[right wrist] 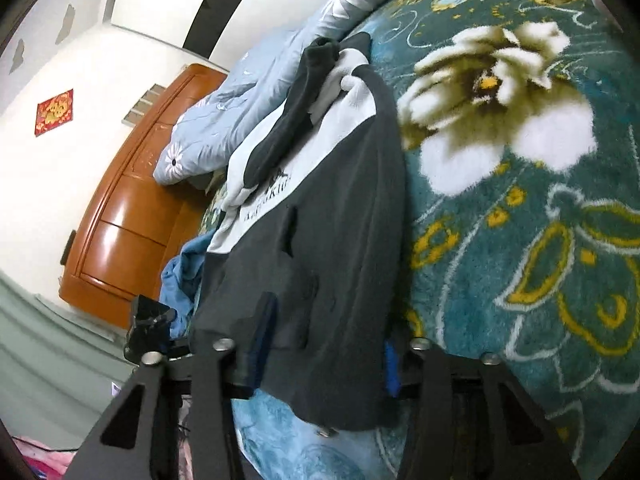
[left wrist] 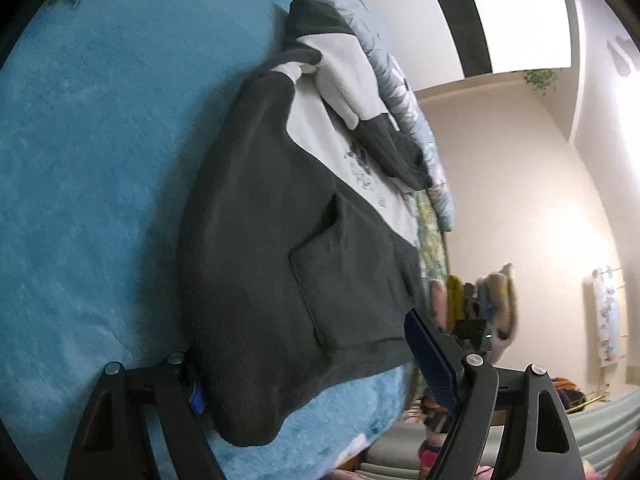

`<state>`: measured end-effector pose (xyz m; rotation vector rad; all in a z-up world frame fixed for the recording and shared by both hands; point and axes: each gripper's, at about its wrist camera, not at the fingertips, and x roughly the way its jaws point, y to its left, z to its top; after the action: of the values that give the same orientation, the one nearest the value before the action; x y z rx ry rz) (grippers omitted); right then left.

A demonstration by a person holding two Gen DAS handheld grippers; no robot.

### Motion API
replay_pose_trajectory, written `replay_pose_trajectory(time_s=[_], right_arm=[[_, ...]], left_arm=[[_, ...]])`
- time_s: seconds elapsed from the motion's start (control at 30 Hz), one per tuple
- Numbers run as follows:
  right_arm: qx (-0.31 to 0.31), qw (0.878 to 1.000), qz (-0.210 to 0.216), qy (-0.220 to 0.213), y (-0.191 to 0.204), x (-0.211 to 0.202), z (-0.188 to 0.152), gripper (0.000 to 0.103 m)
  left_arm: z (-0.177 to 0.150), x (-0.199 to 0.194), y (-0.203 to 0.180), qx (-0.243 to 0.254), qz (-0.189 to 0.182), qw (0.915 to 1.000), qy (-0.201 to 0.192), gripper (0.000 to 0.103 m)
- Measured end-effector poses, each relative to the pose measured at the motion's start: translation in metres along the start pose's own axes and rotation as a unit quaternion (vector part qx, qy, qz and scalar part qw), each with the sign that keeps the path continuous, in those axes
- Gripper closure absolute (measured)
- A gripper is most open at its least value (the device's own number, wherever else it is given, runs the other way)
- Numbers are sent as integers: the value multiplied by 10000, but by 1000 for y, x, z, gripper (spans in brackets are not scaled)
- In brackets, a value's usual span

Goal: Fold clothes

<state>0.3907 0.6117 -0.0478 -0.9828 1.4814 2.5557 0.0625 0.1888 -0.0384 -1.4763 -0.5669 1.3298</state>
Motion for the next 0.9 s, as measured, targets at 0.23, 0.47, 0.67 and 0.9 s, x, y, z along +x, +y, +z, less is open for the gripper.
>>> replay_pose_trajectory(time_s=[0.23, 0.47, 0.67, 0.9], right_arm=[[174, 9995, 247, -2, -6, -4, -5, 83], [159, 9995, 245, -112, -6, -10, -1, 83], [218, 9996, 187, 48, -10, -2, -3, 83], [268, 9995, 162, 64, -10, 2, -2, 83]], left_arm=[[-7, -3, -1, -40, -555, 9984, -60, 23], [-5, -3, -3, -30, -323, 9994, -135, 25], [-2, -2, -4, -20, -95, 9998, -200, 27], [0, -2, -6, -8, 172, 9995, -275, 28]])
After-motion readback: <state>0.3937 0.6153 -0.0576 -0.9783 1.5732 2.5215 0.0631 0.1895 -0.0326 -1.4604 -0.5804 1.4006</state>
